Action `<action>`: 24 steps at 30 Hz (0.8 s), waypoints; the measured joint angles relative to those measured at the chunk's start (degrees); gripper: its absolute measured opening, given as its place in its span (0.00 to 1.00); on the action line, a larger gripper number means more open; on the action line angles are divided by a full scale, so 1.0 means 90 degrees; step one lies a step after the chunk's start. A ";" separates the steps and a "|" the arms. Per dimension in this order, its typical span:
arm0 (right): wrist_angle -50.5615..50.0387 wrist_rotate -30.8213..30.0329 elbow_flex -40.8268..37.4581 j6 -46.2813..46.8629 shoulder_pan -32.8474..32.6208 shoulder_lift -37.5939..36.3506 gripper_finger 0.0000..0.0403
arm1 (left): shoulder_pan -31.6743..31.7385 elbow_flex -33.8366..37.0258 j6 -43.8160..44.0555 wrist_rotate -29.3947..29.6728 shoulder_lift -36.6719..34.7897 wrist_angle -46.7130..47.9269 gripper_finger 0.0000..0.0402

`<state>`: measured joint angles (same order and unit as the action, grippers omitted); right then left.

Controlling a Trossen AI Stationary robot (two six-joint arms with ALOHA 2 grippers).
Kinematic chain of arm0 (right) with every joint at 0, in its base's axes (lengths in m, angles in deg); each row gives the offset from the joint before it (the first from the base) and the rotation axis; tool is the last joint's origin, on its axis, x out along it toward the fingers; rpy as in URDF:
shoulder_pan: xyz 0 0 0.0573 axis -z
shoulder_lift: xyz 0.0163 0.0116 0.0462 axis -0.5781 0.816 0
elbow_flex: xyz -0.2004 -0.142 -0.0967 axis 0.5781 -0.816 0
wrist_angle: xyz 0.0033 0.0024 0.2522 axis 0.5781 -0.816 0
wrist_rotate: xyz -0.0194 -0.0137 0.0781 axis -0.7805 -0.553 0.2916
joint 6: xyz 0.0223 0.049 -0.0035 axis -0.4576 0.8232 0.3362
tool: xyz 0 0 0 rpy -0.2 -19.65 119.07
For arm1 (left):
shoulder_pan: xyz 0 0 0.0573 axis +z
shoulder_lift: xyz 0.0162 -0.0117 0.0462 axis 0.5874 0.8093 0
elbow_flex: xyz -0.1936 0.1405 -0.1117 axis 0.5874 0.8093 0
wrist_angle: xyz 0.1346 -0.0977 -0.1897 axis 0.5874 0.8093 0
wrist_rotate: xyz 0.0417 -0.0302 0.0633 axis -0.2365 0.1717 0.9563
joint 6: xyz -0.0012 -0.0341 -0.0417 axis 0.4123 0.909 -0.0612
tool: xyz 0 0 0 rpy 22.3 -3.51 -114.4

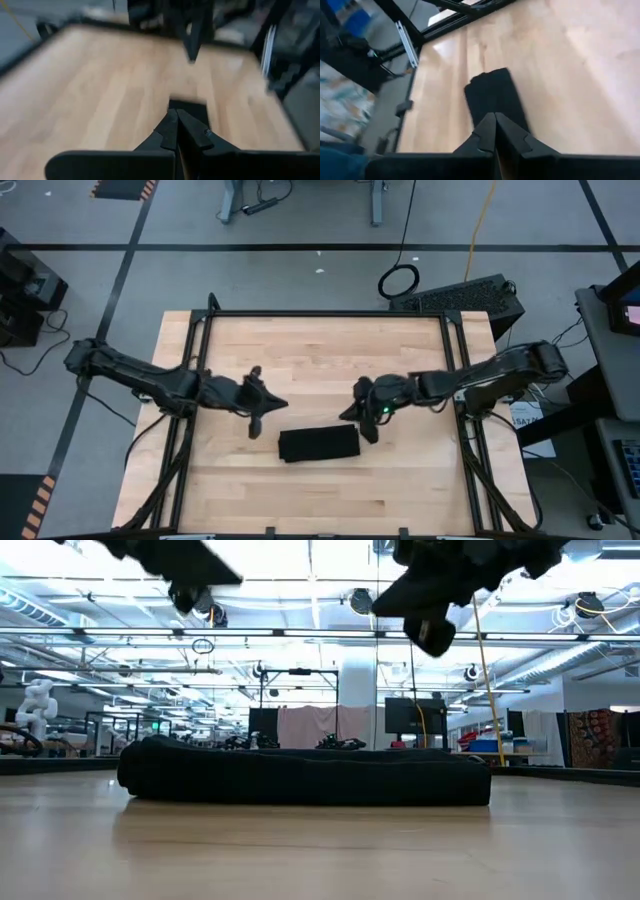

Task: Roll towel
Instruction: Return to Home Position

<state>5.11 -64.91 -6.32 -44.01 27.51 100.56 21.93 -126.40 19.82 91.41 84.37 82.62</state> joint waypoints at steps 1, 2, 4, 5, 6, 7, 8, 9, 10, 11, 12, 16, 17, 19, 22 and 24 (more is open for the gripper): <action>-0.0099 -0.0002 -0.0002 -0.0305 0.0055 -0.0147 0.00 | 0.0031 -0.0002 0.0000 0.0078 -0.0118 -0.0124 0.02; -0.0164 0.0001 -0.0002 -0.0585 0.0107 -0.0300 0.00 | 0.0039 -0.0002 0.0013 0.0134 -0.0241 -0.0167 0.02; -0.0322 -0.0001 -0.0002 -0.1054 0.0202 -0.0647 0.00 | 0.0047 -0.0002 0.0061 0.0170 -0.0415 -0.0143 0.02; -0.0404 -0.0009 -0.0002 -0.1279 0.0227 -0.0832 0.00 | 0.0048 -0.0002 0.0109 0.0175 -0.0489 -0.0067 0.02; -0.0486 -0.0026 -0.0002 -0.1481 0.0253 -0.1001 0.00 | 0.0048 0.0007 0.0175 0.0177 -0.0571 0.0108 0.02; -0.0528 -0.0075 -0.0005 -0.1634 0.0276 -0.1166 0.00 | 0.0046 0.0058 0.0228 0.0174 -0.0660 0.0200 0.02; -0.0524 -0.0155 -0.0035 -0.1735 0.0283 -0.1345 0.00 | 0.0053 0.0122 0.0268 0.0125 -0.0742 0.0263 0.02; -0.0486 -0.0188 -0.0102 -0.1812 0.0284 -0.1524 0.00 | 0.0064 0.0207 0.0274 0.0049 -0.0813 0.0307 0.02; -0.0466 -0.0191 -0.0167 -0.1863 0.0283 -0.1696 0.00 | 0.0064 0.0301 0.0318 0.0009 -0.0889 0.0403 0.02; -0.0426 -0.0189 -0.0233 -0.1889 0.0283 -0.1849 0.00 | 0.0065 0.0397 0.0391 0.0006 -0.0969 0.0546 0.02; -0.0387 -0.0188 -0.0328 -0.1901 0.0283 -0.1993 0.00 | 0.0065 0.0488 0.0498 0.0012 -0.1036 0.0649 0.02; -0.0302 -0.0122 -0.0853 -0.1909 0.0283 -0.2433 0.00 | 0.0065 0.0750 0.0765 0.0027 -0.1145 0.0769 0.02; -0.0228 -0.0057 -0.1021 -0.1951 0.0283 -0.2533 0.00 | 0.0065 0.0779 0.0709 0.0032 -0.1113 0.0855 0.02; 0.0094 0.0148 -0.1414 -0.2092 0.0283 -0.2711 0.00 | 0.0063 0.0784 0.0733 0.0267 -0.0990 0.0881 0.02; 0.0573 0.0177 -0.2167 -0.2155 0.0278 -0.2920 0.00 | 0.0071 0.0782 0.0686 0.0670 -0.0741 0.0812 0.02; 0.1109 0.0171 -0.2674 -0.2070 0.0281 -0.3016 0.00 | 0.0069 0.0782 0.0393 0.0694 -0.0602 0.0841 0.02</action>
<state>15.09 -63.38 -30.38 -62.64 30.04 73.42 22.55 -119.36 23.36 97.66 78.95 90.19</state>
